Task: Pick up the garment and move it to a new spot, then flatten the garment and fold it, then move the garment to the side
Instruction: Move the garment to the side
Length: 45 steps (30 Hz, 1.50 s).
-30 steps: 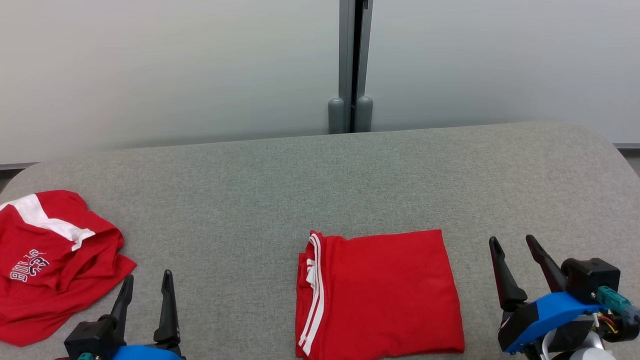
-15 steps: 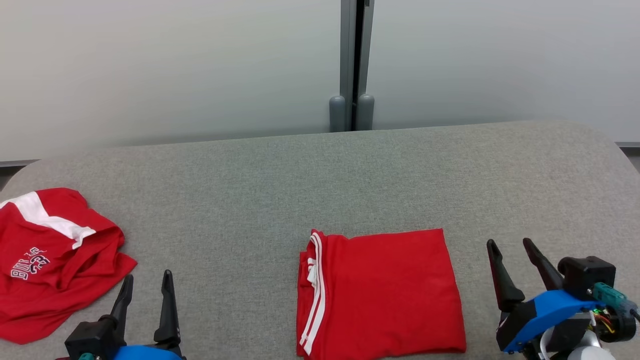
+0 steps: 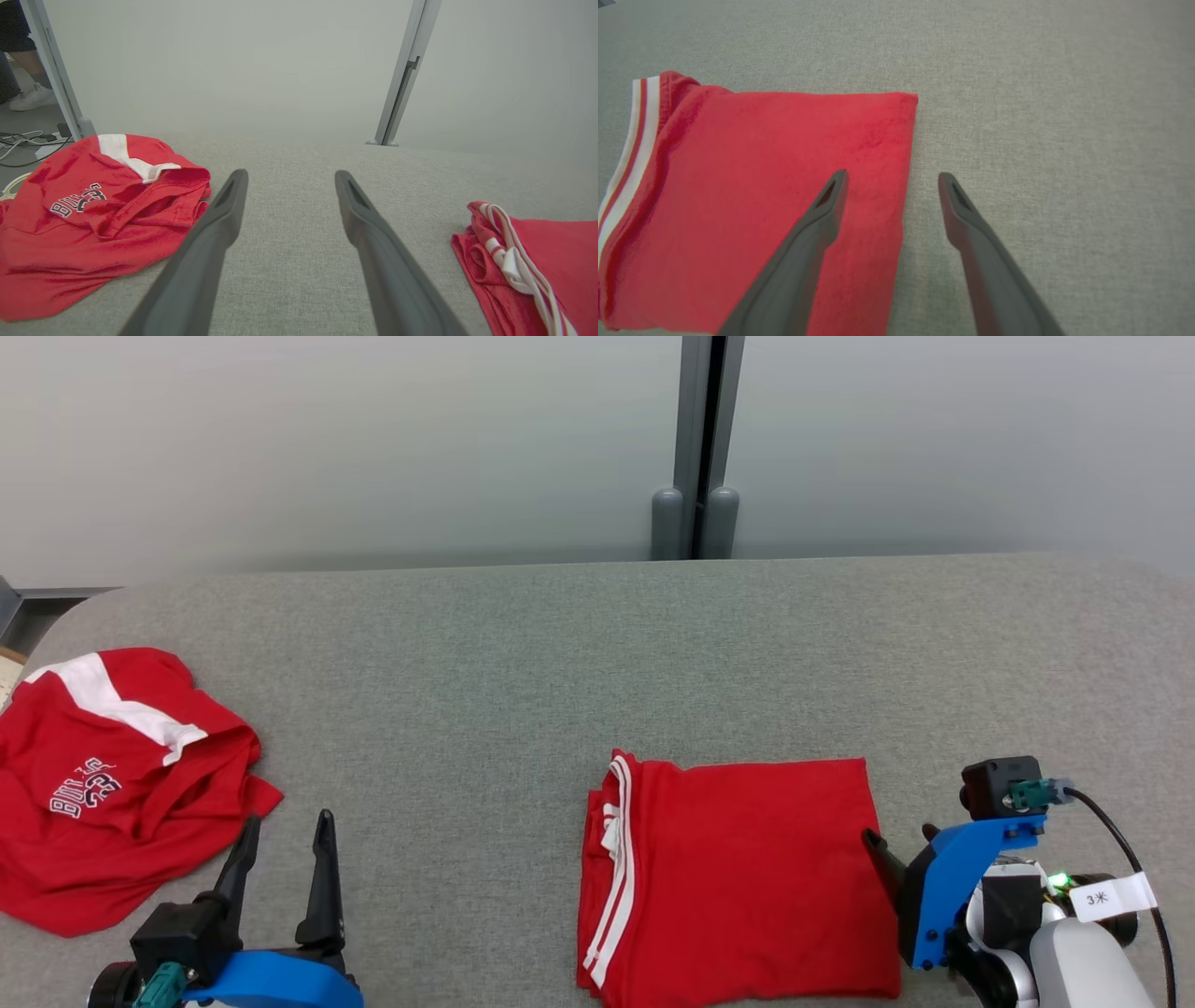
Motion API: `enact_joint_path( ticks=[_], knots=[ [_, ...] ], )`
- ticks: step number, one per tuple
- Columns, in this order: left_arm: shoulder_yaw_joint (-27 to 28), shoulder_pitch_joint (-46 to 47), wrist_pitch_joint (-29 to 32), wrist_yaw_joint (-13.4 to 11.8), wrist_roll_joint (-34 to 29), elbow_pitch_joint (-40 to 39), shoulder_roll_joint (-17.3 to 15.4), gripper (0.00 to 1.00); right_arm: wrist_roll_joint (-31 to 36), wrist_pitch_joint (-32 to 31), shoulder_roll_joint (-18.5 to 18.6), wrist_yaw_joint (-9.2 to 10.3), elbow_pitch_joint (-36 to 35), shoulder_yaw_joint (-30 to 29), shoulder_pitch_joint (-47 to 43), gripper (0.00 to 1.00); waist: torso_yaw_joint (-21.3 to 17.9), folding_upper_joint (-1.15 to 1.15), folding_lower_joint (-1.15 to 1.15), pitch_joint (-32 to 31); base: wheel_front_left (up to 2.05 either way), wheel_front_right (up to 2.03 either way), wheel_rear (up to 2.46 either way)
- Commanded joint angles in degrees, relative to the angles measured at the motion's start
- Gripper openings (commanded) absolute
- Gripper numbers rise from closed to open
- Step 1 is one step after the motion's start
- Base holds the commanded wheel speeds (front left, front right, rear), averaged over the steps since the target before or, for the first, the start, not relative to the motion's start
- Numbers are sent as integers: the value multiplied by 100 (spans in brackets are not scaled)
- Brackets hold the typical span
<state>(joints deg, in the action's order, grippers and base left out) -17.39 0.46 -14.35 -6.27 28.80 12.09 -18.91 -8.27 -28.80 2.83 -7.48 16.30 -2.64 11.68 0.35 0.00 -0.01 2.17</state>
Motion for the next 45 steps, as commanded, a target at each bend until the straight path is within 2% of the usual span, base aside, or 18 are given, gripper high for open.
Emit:
enact_joint_path(
  ticks=[1,6,14,18,19,21,24,30,31,36,41,45],
  knots=[
    [-19,136,25,18,-37,-24,-30,100,30,-153,12,-3,123,-62,125,100,74,0,1,45,0,0,0],
    [-77,301,56,63,-68,-41,-37,100,100,-544,16,-2,714,-84,334,100,228,0,1,122,0,0,0],
    [-137,305,36,48,-57,-64,1,100,44,-528,6,-3,1699,-136,546,100,354,0,1,186,0,0,0],
    [-134,277,24,49,-26,-53,-12,100,-61,-685,-28,-4,2169,84,576,100,361,0,1,209,0,0,0],
    [-127,276,18,44,-21,-53,-14,100,-83,-732,-44,-10,2240,179,582,70,352,0,1,220,0,0,0],
    [-114,295,16,30,-26,-51,-9,100,29,-605,-48,-14,2201,370,686,0,324,0,1,255,0,0,0],
    [-88,355,0,17,-17,-70,15,100,150,-415,228,-6,2028,706,920,0,235,0,1,330,0,0,0],
    [38,482,-46,11,-17,-235,52,100,73,-181,1083,1,1577,1657,1757,0,-127,0,1,626,0,0,0],
    [38,482,-46,11,-17,-235,52,100,73,-181,1083,1,1577,1657,1757,0,-127,0,1,626,0,0,0],
    [159,664,-71,35,-78,-436,58,100,-127,-226,1870,0,1376,2211,2495,0,-528,0,1,967,0,0,0],
    [267,913,-81,65,-205,-660,-18,100,-303,-65,2554,0,1357,2315,3108,0,-890,0,1,1418,0,0,0],
    [287,1130,-79,89,-326,-836,-106,100,-311,71,2904,-1,1471,2155,3443,0,-1120,0,1,1819,0,0,0]
  ],
)
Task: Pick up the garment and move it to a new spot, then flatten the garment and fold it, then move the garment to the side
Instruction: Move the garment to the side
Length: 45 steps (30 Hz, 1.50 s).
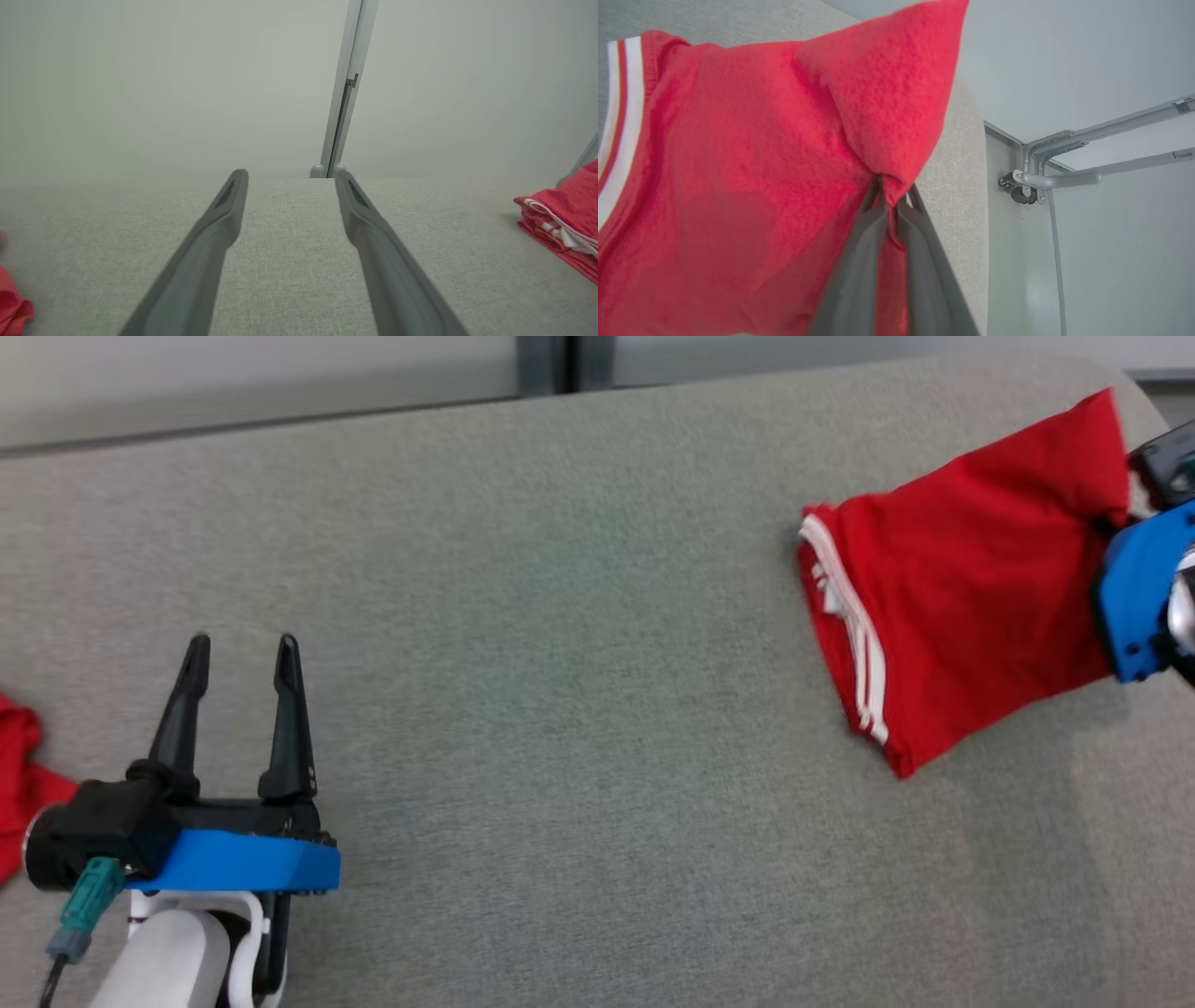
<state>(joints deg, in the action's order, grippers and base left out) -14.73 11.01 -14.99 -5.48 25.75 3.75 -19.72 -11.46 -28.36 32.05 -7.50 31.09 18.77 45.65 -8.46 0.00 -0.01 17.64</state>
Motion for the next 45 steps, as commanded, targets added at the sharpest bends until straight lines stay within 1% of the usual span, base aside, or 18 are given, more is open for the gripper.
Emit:
enact_joint_path(
  ticks=[1,6,11,12,13,14,15,20,24,27,28,29,30,35,39,42,45],
  knots=[
    [25,118,-10,9,-36,-43,-58,100,26,43,47,1,17,-19,116,0,-293,0,1,375,0,0,0],
    [-19,375,129,18,-170,-229,-222,100,130,230,301,2,203,-275,429,0,-467,0,1,817,0,0,0],
    [-44,540,285,6,-293,-448,-390,100,411,443,429,1,312,-552,589,0,-551,0,1,1104,0,0,0],
    [-48,560,313,0,-329,-470,-433,100,295,540,341,1,283,-542,579,0,-561,0,1,1137,0,0,0],
    [-31,578,339,-13,-330,-525,-452,100,267,533,254,2,324,-665,614,0,-580,0,1,1182,0,0,0],
    [-25,607,358,-19,-330,-561,-471,100,445,544,308,-1,282,-540,610,0,-581,0,1,1217,0,0,0],
    [-30,628,379,-18,-342,-597,-493,100,483,597,340,6,267,-611,663,0,-576,0,1,1253,0,0,0],
    [-54,641,408,-50,-342,-673,-499,100,927,663,160,4,287,-1129,467,0,-525,0,1,1217,0,0,0],
    [-73,493,389,-52,-295,-637,-480,100,1308,719,48,4,147,-1524,209,0,-513,0,1,1069,0,0,0],
    [-58,417,381,-75,-259,-611,-492,100,1469,776,-100,4,20,-1673,42,0,-532,0,1,981,0,0,0],
    [-58,407,380,-77,-246,-608,-493,100,1502,796,-141,4,-12,-1699,0,15,-535,0,1,957,0,0,0],
    [-62,391,376,-77,-230,-592,-487,100,1533,840,-183,4,-58,-1711,-30,45,-537,0,1,929,0,0,0],
    [-69,380,378,-78,-224,-577,-482,100,1566,901,-206,4,-109,-1722,-34,100,-534,0,1,906,0,0,0],
    [-143,446,304,-13,-163,-428,-371,100,1668,1383,-245,2,-294,-1629,-163,100,-417,0,1,679,0,0,0],
    [-171,339,190,-1,-89,-209,-224,100,1503,1722,-315,2,-352,-1674,-372,100,-245,0,1,350,0,0,0],
    [-179,195,114,1,-40,-41,-115,100,1288,1915,-481,1,-437,-1764,-699,100,-92,0,1,43,0,0,0],
    [-159,-13,59,-31,3,117,-16,100,940,2163,-768,1,-636,-1912,-1188,100,71,0,1,-268,0,0,0]
  ],
)
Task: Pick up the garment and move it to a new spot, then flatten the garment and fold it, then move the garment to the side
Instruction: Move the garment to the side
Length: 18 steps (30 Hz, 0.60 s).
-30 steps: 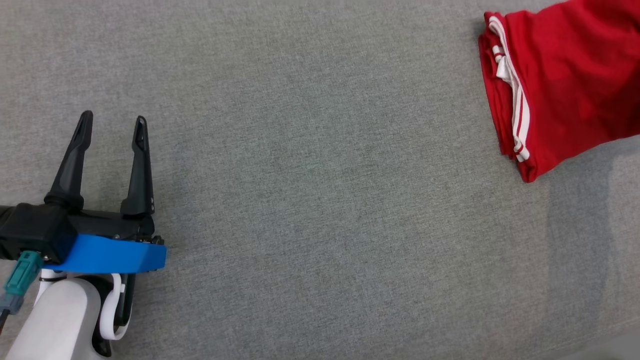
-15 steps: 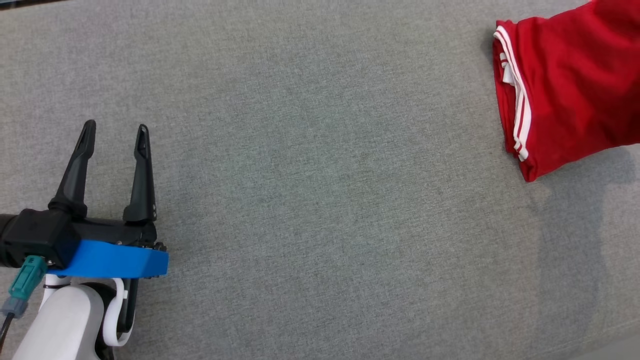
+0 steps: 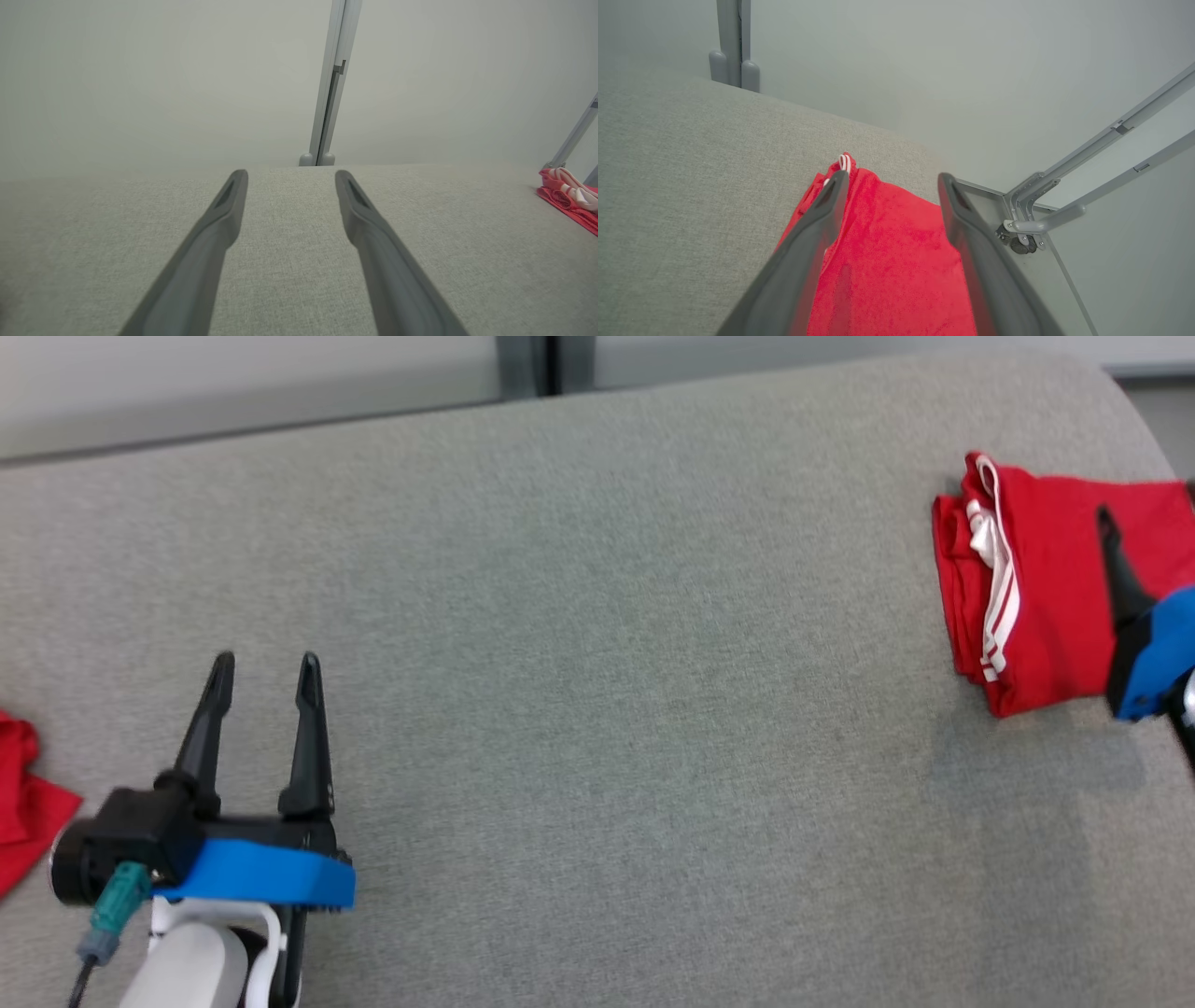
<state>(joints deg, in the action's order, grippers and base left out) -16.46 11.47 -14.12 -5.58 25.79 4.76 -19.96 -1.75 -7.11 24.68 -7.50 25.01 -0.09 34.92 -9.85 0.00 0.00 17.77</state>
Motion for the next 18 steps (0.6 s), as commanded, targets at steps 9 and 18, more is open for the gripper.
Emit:
enact_joint_path(
  ticks=[9,18],
  knots=[
    [106,-763,-103,-25,24,315,184,100,-728,590,-1042,0,-1278,-313,-1966,100,622,0,0,-994,0,0,0],
    [238,-1159,-109,26,-133,355,354,100,-756,903,-1679,0,-2224,-421,-3170,100,769,0,0,-1373,0,0,0]
  ],
)
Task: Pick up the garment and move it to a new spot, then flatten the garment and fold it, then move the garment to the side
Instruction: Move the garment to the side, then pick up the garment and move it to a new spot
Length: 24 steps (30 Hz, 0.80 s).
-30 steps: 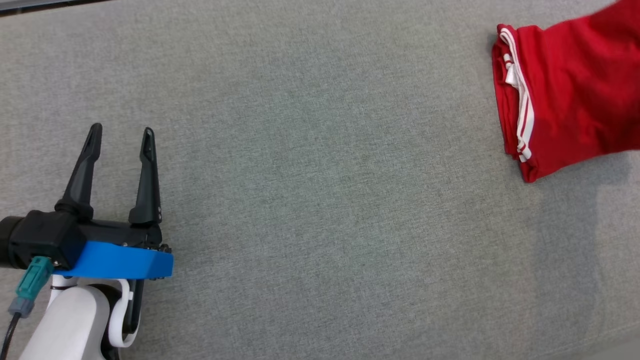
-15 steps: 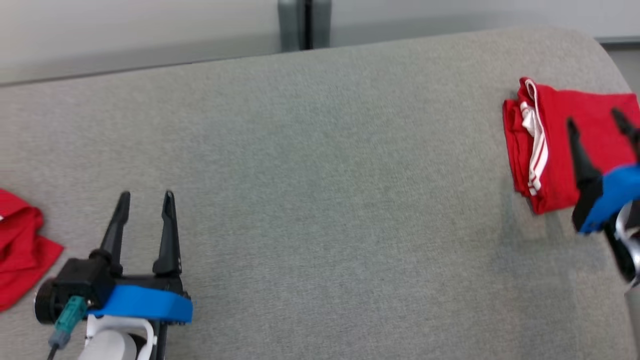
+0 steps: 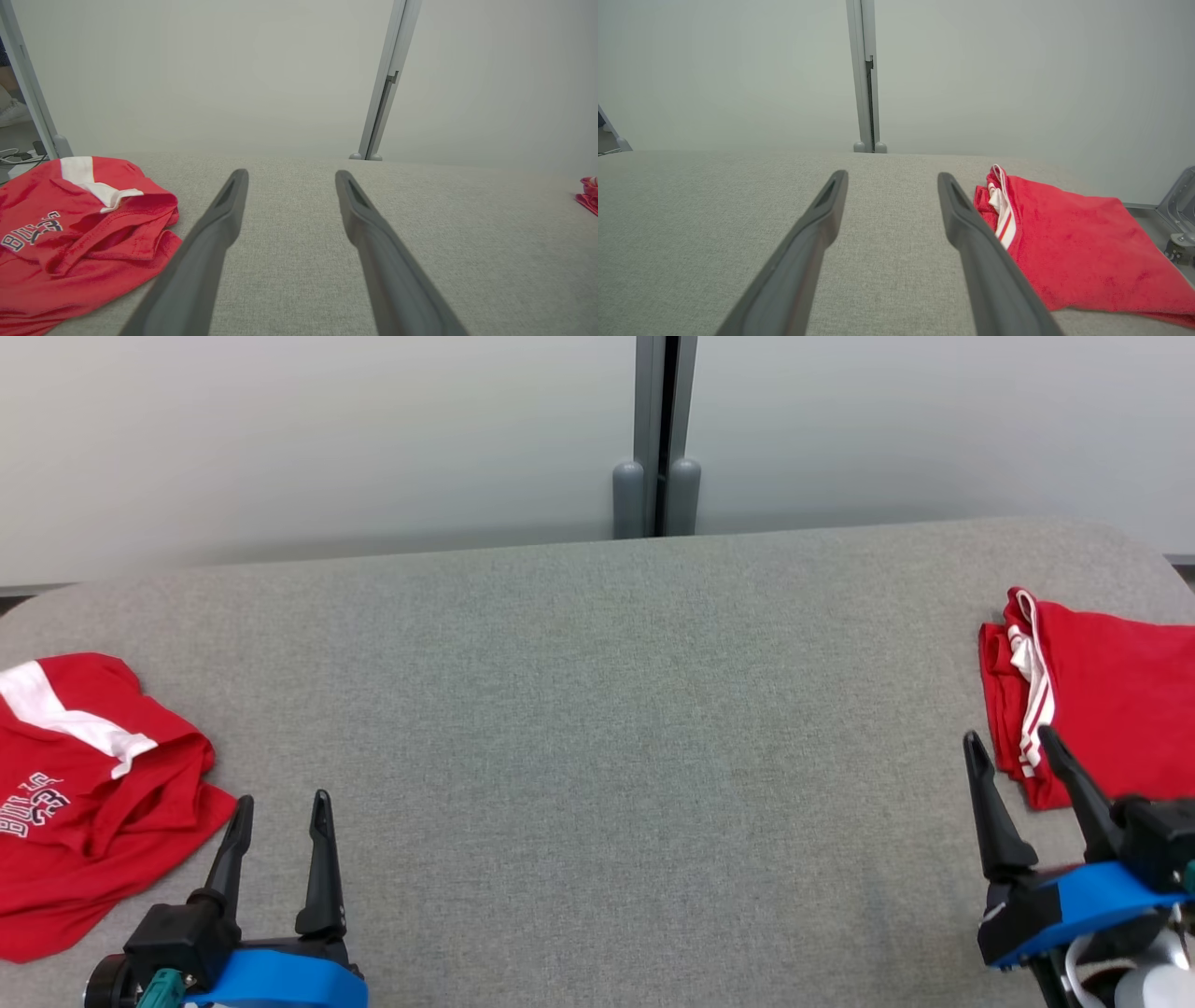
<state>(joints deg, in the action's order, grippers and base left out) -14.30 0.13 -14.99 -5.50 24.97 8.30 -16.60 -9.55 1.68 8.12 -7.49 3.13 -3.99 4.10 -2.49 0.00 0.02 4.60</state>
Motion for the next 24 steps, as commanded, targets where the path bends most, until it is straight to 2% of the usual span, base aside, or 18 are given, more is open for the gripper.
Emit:
enact_joint_path(
  ticks=[1,9,24],
  knots=[
    [33,-55,-23,33,-57,14,35,100,33,41,-74,-1,-57,-74,-176,100,33,0,-2,-88,0,0,0],
    [104,-208,-24,88,-141,107,141,100,150,52,-368,-1,-306,-275,-579,100,-44,0,-2,-213,0,0,0],
    [184,-253,-25,162,-211,102,210,100,149,-2,-496,-1,-294,-247,-660,100,28,0,-2,-282,0,0,0]
  ],
)
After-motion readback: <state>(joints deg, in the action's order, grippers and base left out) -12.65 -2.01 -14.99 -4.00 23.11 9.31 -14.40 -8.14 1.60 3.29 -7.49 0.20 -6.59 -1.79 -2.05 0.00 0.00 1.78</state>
